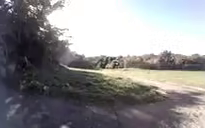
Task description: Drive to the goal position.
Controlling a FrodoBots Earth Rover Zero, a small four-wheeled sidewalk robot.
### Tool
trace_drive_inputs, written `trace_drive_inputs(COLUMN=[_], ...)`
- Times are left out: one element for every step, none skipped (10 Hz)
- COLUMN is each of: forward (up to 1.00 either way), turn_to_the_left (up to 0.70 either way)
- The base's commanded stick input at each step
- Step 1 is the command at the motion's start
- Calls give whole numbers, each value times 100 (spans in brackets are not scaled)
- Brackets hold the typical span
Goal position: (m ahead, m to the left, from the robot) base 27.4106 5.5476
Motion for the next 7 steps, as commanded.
trace_drive_inputs(forward=[0,0,0,0,0,0,0], turn_to_the_left=[-70,-70,-70,-70,-70,-70,-70])
